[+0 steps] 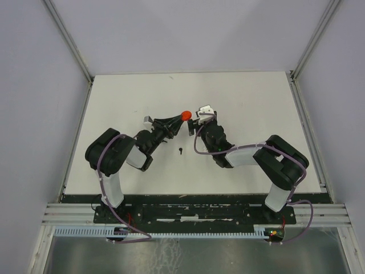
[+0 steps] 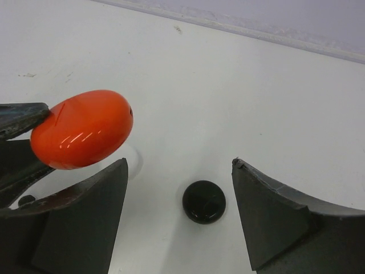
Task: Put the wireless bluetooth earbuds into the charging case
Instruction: Close the charging case.
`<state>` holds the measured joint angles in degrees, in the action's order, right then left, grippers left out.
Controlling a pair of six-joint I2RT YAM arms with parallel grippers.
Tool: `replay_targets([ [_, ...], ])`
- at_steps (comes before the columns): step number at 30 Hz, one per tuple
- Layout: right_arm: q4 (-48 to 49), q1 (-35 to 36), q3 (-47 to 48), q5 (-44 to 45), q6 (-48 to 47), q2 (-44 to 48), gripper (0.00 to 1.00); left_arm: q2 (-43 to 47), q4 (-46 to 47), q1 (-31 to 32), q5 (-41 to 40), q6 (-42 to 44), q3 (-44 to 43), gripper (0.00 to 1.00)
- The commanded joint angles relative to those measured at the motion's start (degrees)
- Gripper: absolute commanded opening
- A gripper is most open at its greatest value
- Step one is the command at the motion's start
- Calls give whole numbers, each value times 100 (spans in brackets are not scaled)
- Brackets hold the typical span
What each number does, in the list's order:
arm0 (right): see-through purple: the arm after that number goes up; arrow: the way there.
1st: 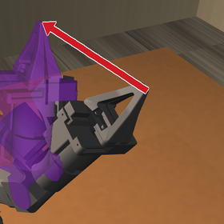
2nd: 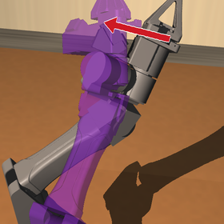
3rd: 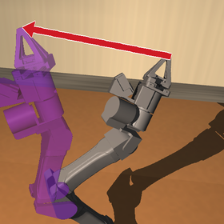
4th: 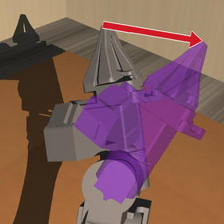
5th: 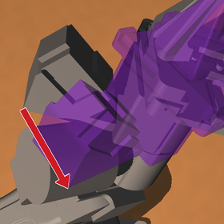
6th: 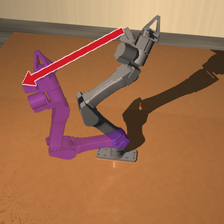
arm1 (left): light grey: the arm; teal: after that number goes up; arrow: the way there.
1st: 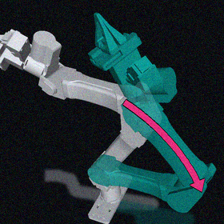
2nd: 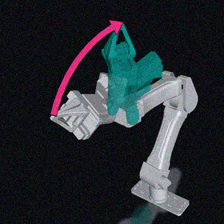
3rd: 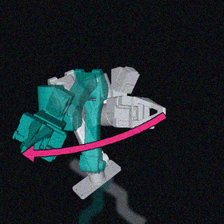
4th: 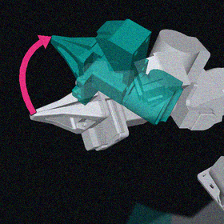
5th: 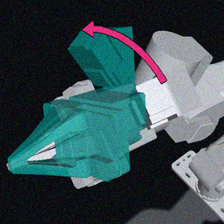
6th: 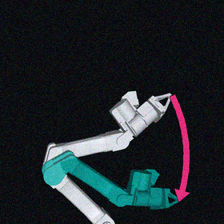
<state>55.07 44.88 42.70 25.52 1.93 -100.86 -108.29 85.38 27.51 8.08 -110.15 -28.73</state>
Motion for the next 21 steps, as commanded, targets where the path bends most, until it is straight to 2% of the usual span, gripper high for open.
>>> replay_targets([
  [1, 288, -41, -98, 272, -87, 318, 82, -34, 427, 17, 81, -178, -62, 3],
  [6, 421, -44, -174, 337, -179, 339, 82, -39, 415, 13, 158, -155, -103, 3],
  [9, 81, -50, -146, 446, -15, 518, 83, -54, 470, -9, 178, -145, -96, 3],
  [12, -1256, -114, 40, 954, 682, 1005, 86, -32, 471, -122, 309, 19, -160, 3],
  [13, -2178, -217, 167, 961, 951, 1197, 87, -7, 386, -191, 440, 126, -234, 3],
  [16, -3788, -605, 507, 912, 1746, 1837, 87, 88, -105, -371, 870, 581, -536, 3],
  [18, -4194, -874, 455, 771, 2075, 2273, 87, 119, -572, -439, 1110, 923, -820, 3],
  [21, -4423, -1054, 298, 632, 2074, 2859, 87, 88, -1469, -558, 1464, 1635, -1502, 3],
])
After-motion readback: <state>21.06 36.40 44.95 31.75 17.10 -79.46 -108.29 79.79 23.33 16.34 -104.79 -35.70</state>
